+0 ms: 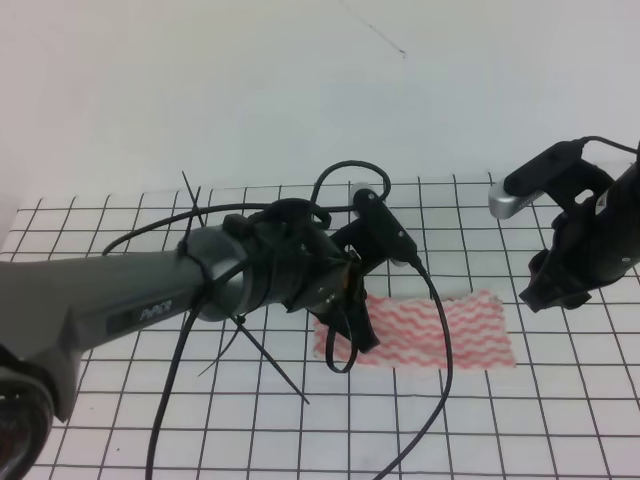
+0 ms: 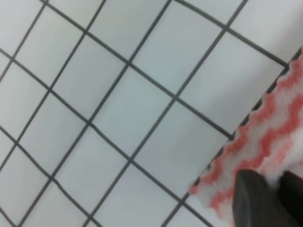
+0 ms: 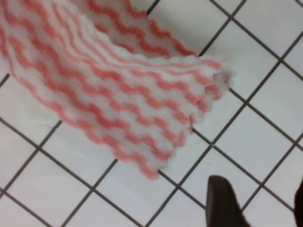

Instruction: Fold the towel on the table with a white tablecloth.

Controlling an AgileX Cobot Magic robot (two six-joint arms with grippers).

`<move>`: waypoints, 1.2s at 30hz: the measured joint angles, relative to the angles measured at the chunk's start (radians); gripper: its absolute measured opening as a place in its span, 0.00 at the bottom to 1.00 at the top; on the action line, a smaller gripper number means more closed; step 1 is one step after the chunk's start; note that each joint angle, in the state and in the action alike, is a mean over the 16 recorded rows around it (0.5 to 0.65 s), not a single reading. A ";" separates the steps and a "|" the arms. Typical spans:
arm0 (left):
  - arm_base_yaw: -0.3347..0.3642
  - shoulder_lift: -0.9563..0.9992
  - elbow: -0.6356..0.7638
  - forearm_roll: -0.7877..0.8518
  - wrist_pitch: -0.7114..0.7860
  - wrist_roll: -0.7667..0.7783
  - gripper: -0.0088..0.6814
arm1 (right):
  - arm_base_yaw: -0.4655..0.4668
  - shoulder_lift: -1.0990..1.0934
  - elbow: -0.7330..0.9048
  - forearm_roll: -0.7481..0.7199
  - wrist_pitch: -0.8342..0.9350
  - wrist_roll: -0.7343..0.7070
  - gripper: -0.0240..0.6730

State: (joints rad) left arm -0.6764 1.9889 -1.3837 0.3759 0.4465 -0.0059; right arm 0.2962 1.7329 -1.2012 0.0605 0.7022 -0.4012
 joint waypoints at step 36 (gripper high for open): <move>0.000 -0.332 0.064 0.095 0.109 -0.161 0.01 | 0.000 0.163 -0.092 0.134 -0.050 -0.030 0.49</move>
State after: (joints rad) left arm -0.6764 1.6571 -1.3194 0.4713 0.5552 -0.1674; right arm 0.2965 1.8959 -1.2929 0.1942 0.6521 -0.4314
